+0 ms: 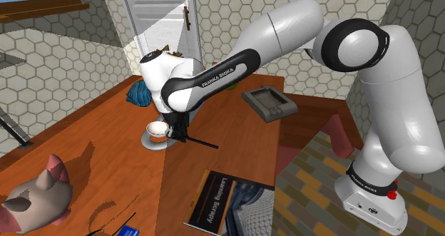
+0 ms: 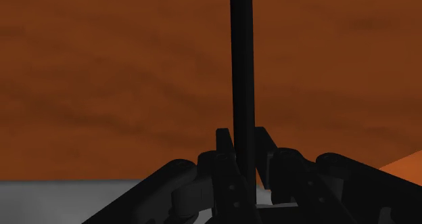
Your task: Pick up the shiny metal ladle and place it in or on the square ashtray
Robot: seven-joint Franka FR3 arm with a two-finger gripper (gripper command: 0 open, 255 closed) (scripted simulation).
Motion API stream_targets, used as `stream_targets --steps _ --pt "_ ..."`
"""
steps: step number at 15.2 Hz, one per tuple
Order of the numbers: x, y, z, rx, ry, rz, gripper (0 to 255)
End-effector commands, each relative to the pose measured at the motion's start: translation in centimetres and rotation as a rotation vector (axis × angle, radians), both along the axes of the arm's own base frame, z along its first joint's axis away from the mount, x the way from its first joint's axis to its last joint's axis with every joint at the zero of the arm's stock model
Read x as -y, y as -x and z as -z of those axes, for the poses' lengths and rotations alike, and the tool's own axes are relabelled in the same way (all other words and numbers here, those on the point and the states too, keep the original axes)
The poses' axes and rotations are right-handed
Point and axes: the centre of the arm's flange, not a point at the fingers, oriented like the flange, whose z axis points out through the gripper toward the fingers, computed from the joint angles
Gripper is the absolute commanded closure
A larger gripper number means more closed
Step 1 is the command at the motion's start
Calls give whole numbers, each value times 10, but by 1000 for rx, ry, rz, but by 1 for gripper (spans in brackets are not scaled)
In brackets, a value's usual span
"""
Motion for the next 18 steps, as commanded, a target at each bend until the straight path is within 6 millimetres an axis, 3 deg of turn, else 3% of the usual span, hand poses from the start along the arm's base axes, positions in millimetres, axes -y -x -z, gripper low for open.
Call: stream_targets --steps 1,18 --pt "0 -2 -11 0 0 0 255" --pt "0 -2 -100 0 0 0 255"
